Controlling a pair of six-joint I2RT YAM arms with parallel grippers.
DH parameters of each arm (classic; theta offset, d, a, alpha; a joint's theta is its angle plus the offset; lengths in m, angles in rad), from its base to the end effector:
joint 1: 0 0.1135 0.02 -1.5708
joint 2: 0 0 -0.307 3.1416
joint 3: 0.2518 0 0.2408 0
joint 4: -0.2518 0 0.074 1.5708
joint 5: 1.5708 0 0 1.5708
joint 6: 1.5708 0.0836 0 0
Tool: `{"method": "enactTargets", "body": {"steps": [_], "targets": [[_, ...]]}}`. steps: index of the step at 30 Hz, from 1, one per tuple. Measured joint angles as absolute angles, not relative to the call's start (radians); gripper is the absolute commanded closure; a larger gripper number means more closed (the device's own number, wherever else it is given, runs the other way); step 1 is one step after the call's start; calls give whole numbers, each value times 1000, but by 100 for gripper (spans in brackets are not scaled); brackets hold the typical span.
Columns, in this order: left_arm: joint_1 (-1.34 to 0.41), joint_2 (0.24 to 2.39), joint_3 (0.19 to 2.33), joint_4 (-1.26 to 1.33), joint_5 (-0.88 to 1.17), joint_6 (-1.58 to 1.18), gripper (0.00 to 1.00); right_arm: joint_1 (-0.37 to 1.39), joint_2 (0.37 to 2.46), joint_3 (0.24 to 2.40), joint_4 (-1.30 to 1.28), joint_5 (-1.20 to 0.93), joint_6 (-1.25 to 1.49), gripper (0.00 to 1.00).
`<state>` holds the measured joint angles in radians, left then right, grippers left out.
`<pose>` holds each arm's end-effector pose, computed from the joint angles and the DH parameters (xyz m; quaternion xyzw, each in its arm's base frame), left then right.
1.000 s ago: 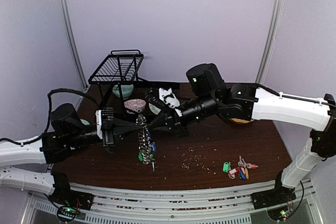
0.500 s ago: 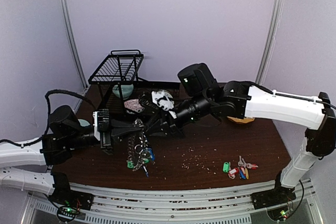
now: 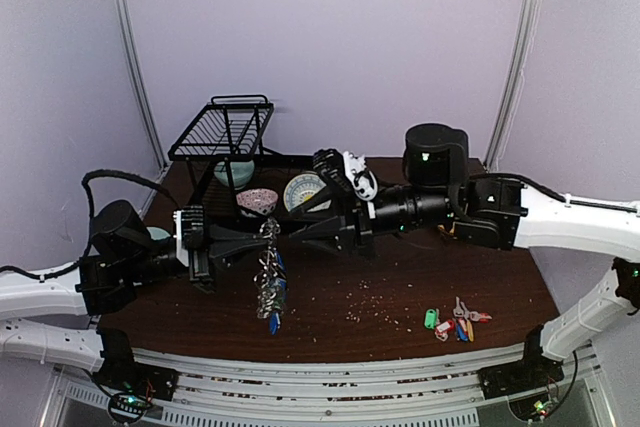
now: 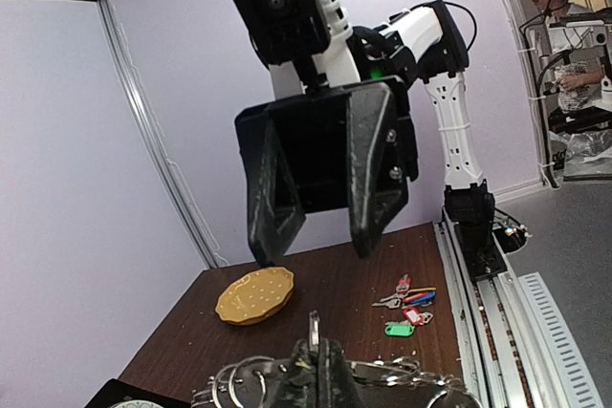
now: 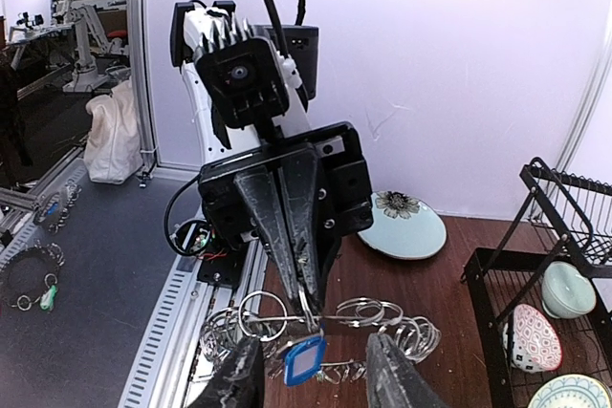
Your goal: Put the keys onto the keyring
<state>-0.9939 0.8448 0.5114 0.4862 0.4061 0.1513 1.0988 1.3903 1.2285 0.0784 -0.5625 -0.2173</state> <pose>0.0843 -0.1900 0.3464 0.4742 0.4530 -0.4238 0.6247 0.1189 0.3310 0.4251 -0.5811 0.4445 0.4622 0.5011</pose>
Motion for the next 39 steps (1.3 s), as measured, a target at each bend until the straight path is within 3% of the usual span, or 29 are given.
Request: {"method": "enactTargets", "body": {"steps": [4,11,19,26,28,30,39], "targets": [[-994,842,511,487,405,151,100,1111,1441,1211,152,-566,-176,64],[-994,841,511,487,405,151,100,1111,1488,1211,196,-570,-143,84],[-994,841,511,489,401,152,100,1111,1501,1211,213,-592,-131,99],[-994,840,511,487,397,151,100,1110,1510,1234,181,-599,-152,100],[-995,842,512,484,387,151,74,1110,1509,1254,136,-578,-177,100],[-995,846,515,473,372,155,66,1113,1508,1293,44,-537,-216,100],[-995,936,658,301,345,197,69,1179,1542,1624,-554,-154,-431,100]]}}
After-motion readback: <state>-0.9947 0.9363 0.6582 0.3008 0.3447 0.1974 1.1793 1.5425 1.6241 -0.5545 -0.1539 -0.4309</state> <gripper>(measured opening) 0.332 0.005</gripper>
